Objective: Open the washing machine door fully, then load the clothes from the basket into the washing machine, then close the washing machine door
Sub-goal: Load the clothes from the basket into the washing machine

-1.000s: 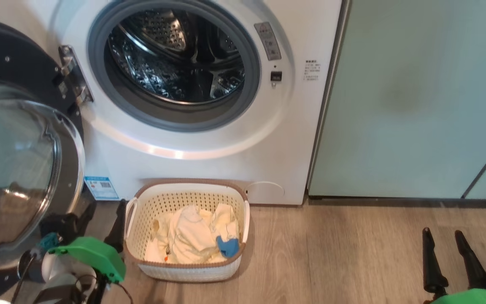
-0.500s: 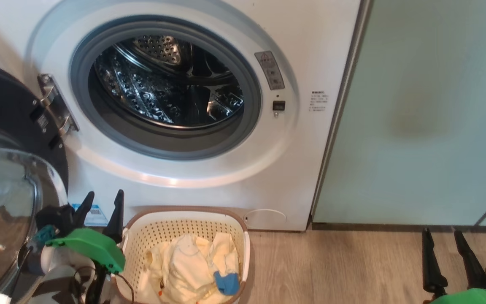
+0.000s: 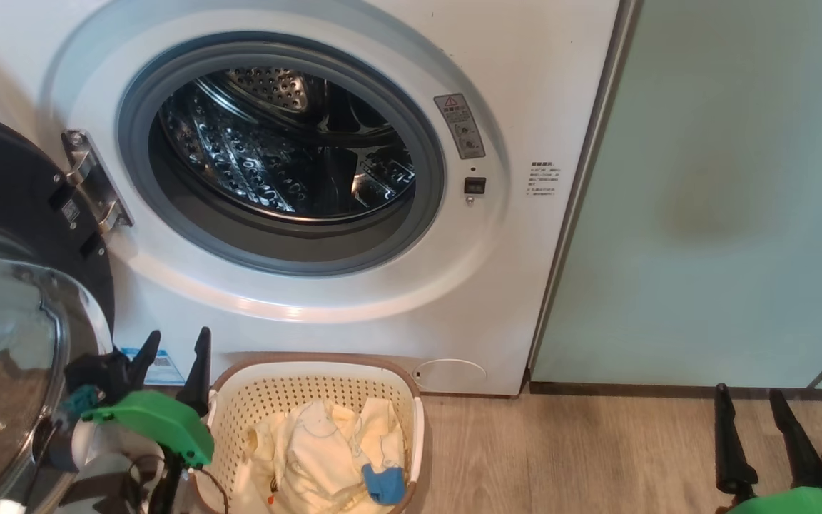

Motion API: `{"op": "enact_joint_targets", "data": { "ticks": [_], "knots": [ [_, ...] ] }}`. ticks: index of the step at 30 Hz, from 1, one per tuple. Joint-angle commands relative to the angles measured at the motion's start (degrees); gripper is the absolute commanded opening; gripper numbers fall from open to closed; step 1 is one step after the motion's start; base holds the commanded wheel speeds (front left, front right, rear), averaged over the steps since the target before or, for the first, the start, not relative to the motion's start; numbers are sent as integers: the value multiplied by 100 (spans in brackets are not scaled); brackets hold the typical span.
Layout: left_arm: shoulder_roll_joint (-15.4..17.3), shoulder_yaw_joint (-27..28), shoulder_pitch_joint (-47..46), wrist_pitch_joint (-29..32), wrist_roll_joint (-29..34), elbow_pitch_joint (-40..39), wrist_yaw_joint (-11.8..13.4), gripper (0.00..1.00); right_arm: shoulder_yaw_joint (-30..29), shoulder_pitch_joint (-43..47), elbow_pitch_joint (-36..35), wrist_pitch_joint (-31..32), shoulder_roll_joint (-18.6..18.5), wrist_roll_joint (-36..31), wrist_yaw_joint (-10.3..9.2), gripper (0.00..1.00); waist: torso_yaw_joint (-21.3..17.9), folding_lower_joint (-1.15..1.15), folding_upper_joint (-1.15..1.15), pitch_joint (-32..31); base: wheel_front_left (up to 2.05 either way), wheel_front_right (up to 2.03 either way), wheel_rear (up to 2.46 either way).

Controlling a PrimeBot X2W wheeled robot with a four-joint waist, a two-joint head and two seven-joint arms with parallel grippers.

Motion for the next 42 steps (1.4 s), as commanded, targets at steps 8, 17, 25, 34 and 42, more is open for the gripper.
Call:
{"op": "enact_joint_targets", "data": {
  "ticks": [8, 17, 25, 34, 42],
  "knots": [
    [38, 169, -204, -36, 182, 202, 0, 100, 159, -241, -175, -56, -96, -50, -15, 100, -102, 0, 0, -7, 0, 0, 0],
    [-223, 153, -219, -36, 180, 960, 10, 100, 301, -291, -168, -56, -185, -31, -15, 100, -480, 0, 0, 124, 0, 0, 0],
    [-336, 246, -456, -36, 44, 1863, 1, 100, 372, -453, -204, -56, -303, -36, -15, 100, -884, 0, 0, 637, 0, 0, 0],
    [-379, 5, -1156, 16, -311, 2933, -4, 100, 414, -823, -304, -56, -288, -33, -15, 100, -1042, 0, 0, 1446, 0, 0, 0],
    [-217, -341, -1842, 404, -886, 3553, -5, 100, 454, -1217, -397, -56, -245, -51, -15, 100, -1145, 0, 0, 2213, 0, 0, 0]
  ]
}}
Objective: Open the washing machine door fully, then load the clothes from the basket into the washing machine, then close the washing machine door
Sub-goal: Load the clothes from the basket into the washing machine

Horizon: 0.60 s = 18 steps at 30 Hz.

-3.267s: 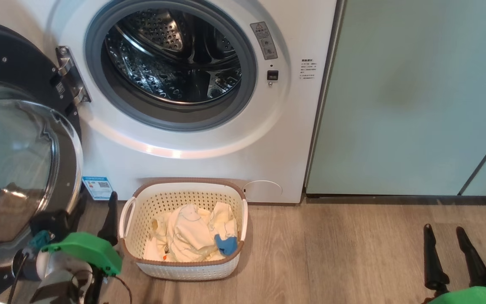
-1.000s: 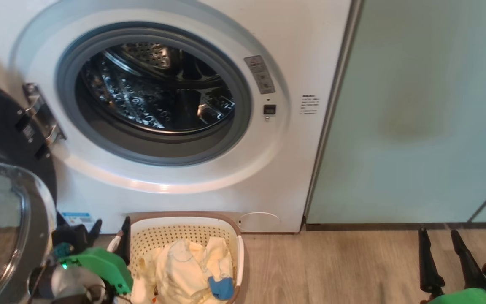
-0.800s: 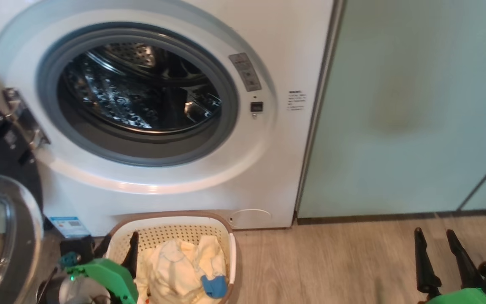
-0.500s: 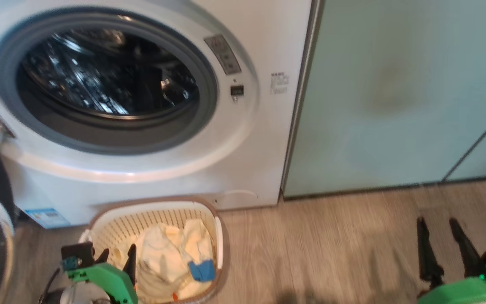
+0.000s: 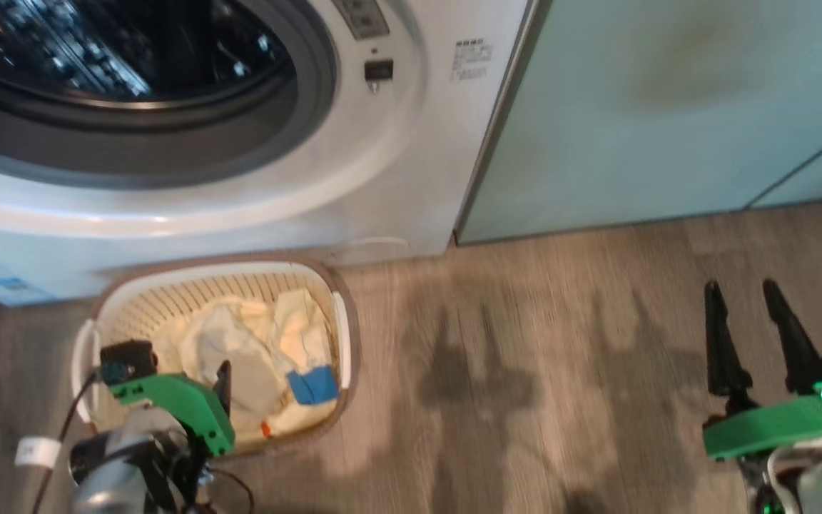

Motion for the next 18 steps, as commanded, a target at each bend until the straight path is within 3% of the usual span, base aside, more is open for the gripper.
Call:
{"op": "enact_joint_targets", "data": {
  "ticks": [1, 18],
  "knots": [
    [251, 68, -163, 45, -65, 4, -4, 100, 85, -193, -197, -56, -80, -51, -15, 100, -78, -1, 0, 326, 0, 0, 0],
    [758, -510, -1406, 805, -588, 462, -4, 100, 89, -918, -404, -56, 37, -101, -15, 100, -57, -1, 0, 1976, 0, 0, 0]
  ]
}}
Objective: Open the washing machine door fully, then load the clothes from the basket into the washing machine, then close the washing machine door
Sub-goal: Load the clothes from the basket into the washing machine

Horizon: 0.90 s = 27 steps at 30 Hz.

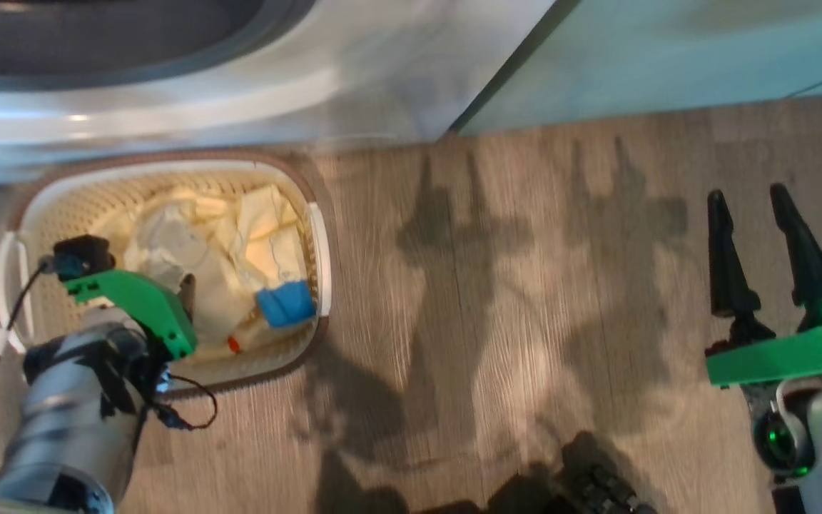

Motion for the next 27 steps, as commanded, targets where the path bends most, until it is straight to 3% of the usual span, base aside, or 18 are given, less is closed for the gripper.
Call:
{"op": "enact_joint_targets", "data": {
  "ticks": [1, 24, 26, 27],
  "knots": [
    [268, 124, -12, 30, -41, 13, -4, 100, 84, -21, -194, -55, -20, -48, -15, 100, 13, -2, 0, 271, 0, 0, 0],
    [663, -105, -682, 382, -422, 91, -4, 100, 217, -395, -332, -55, 98, -58, -15, 100, -192, -2, 0, 1384, 0, 0, 0],
    [629, -221, -654, 353, -428, 10, -4, 30, 211, -405, -324, -55, 99, -61, -15, 100, -186, -2, 0, 1391, 0, 0, 0],
    [607, -292, -623, 342, -439, -50, -4, 0, 206, -407, -313, -55, 99, -66, -15, 100, -178, -2, 0, 1379, 0, 0, 0]
  ]
}}
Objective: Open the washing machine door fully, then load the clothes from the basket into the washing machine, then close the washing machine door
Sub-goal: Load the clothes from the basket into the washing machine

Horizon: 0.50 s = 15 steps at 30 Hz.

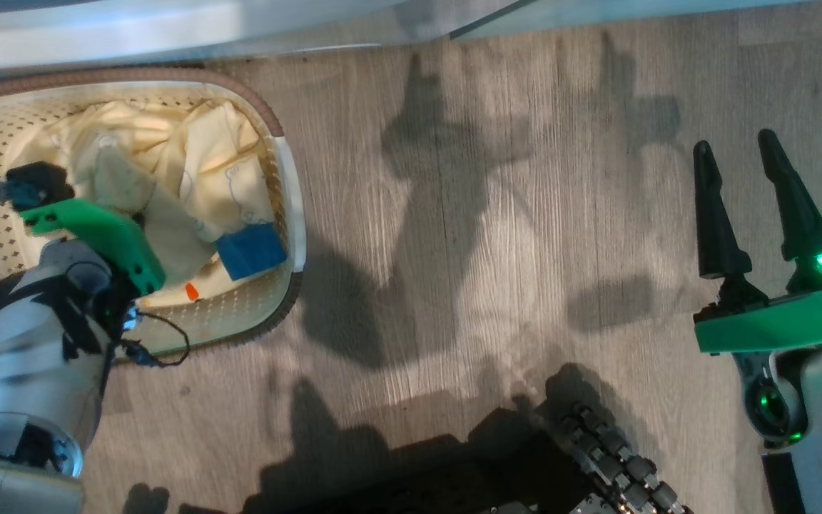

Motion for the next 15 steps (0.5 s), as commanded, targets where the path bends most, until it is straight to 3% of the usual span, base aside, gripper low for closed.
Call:
{"op": "enact_joint_targets", "data": {
  "ticks": [1, 6, 15],
  "knots": [
    [179, 21, 194, -52, -65, -116, -4, 0, 61, 88, -135, -54, -30, -68, -16, 100, 15, -1, 0, -35, 0, 0, 0],
    [71, -346, 455, -199, -238, -377, -4, 0, 41, 135, -75, -54, -53, -85, -16, 100, 116, -1, 0, -323, 0, 0, 0],
    [-104, -1057, 1122, -682, -865, -851, -4, 0, 70, 393, 139, -54, -175, -45, -16, 100, 424, -1, 0, -1513, 0, 0, 0]
  ]
}}
